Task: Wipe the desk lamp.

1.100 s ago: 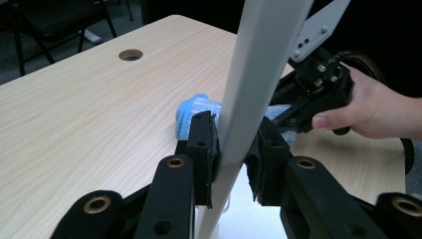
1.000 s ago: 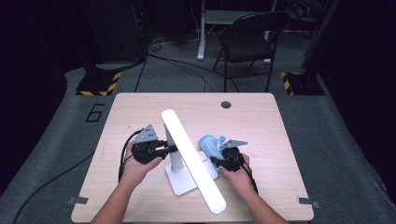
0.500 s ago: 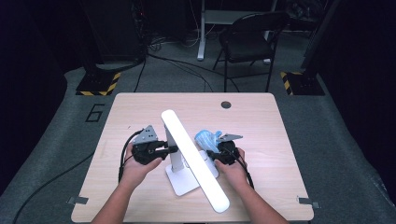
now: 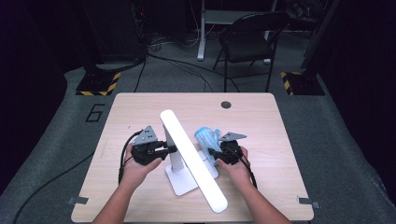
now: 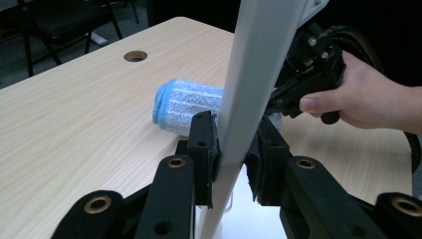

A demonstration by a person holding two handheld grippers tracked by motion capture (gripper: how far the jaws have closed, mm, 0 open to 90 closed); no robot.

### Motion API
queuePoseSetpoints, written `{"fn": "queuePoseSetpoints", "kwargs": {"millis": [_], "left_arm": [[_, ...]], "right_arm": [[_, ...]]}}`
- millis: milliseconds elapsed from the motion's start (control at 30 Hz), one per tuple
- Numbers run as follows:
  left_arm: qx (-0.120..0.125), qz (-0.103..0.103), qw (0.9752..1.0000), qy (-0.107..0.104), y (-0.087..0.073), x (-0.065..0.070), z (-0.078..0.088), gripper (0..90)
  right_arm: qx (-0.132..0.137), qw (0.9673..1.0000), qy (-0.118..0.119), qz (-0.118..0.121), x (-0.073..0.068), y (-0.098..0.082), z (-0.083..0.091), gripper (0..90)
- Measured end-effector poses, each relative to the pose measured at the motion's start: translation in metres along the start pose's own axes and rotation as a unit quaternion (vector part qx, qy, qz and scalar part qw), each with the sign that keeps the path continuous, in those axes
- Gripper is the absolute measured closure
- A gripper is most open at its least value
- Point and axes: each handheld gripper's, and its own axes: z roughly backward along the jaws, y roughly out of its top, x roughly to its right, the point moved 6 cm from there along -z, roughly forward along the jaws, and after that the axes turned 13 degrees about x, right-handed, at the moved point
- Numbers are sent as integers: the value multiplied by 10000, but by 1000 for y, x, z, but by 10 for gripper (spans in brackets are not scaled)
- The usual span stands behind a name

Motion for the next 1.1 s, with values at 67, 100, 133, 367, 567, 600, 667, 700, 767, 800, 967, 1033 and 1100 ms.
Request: {"fn": "queuePoseSetpoints", "kwargs": {"millis": [67, 100, 133, 367, 567, 600, 667, 700, 767, 800, 967, 1033, 1100], "left_arm": [[1, 3, 10000, -5, 0, 0, 0, 743], [-3, 6, 10000, -9, 0, 0, 0, 743], [-2, 2, 10000, -6, 0, 0, 0, 743], [0, 48, 10000, -4, 1, -2, -2, 741], [17, 61, 10000, 46, 2, -4, -7, 739], [17, 57, 10000, 42, 2, -4, -8, 739], [35, 80, 9999, 72, 2, -4, -9, 739], [27, 78, 9999, 69, 2, -4, -10, 738], [69, 104, 9999, 97, 3, -4, -12, 739], [77, 100, 9999, 103, 3, -4, -12, 738], [66, 111, 9999, 102, 3, -5, -14, 737], [99, 97, 9998, 160, 4, -6, -16, 737], [117, 124, 9997, 179, 4, -6, -18, 737]], "right_arm": [[13, 10000, 15, 48, -2, 2, 4, 669], [60, 9999, 34, 81, -3, 2, 5, 669], [61, 10000, 39, 68, -4, 2, 7, 668], [77, 9997, 82, 212, -10, 0, 17, 665], [69, 9997, 76, 219, -11, -3, 22, 659], [63, 9998, 57, 185, -12, -4, 23, 659], [63, 9998, 45, 203, -13, -5, 25, 659], [47, 9997, 79, 216, -13, -6, 26, 659], [75, 9998, 53, 204, -14, -8, 30, 658], [88, 9998, 41, 190, -14, -9, 31, 657], [103, 9998, 43, 189, -18, -13, 39, 656], [115, 9997, 67, 207, -20, -16, 43, 655], [134, 9997, 81, 204, -23, -19, 47, 654]]}}
